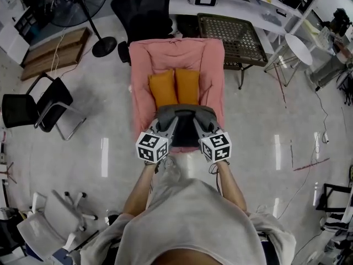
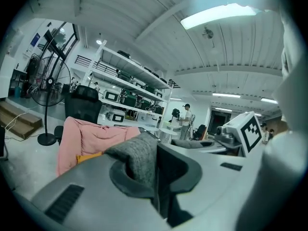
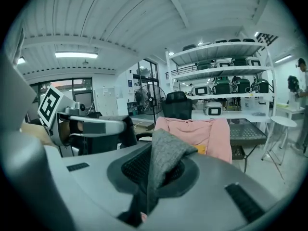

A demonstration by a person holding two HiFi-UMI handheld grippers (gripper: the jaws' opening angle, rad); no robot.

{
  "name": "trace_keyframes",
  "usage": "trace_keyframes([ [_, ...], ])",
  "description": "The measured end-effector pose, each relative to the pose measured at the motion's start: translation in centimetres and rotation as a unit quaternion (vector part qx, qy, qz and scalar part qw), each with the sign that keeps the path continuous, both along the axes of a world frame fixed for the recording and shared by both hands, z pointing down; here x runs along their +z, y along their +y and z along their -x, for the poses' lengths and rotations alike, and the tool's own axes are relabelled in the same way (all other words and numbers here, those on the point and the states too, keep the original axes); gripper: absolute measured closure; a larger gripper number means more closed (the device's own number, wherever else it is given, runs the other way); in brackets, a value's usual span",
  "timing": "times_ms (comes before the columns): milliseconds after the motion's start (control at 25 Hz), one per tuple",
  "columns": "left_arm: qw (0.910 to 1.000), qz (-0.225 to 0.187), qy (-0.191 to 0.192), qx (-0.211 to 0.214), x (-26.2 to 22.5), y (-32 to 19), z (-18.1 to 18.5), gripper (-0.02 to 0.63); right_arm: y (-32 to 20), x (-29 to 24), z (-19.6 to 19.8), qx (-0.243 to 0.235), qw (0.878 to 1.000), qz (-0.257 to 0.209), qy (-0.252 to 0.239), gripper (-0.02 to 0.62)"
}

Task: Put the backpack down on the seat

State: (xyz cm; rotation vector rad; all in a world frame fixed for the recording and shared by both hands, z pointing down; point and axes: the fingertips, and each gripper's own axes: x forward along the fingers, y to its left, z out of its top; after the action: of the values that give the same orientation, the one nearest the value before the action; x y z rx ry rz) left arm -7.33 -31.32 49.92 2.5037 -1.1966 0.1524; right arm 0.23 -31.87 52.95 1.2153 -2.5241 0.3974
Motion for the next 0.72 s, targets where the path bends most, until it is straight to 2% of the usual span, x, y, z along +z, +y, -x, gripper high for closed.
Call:
trace_keyframes([
  [400, 0.9994, 0.004, 0.007, 0.032, 0.6, -5.7, 3.3, 0.571, -5.7, 0.5, 3.2, 0.029, 0.999, 0.007, 0.011, 0.568],
  [720, 0.9988, 0.019, 0.009, 0.043, 1.8, -7.3, 4.6, 0.571, -7.2, 1.7, 4.5, 0.038, 0.999, 0.022, 0.017, 0.568],
])
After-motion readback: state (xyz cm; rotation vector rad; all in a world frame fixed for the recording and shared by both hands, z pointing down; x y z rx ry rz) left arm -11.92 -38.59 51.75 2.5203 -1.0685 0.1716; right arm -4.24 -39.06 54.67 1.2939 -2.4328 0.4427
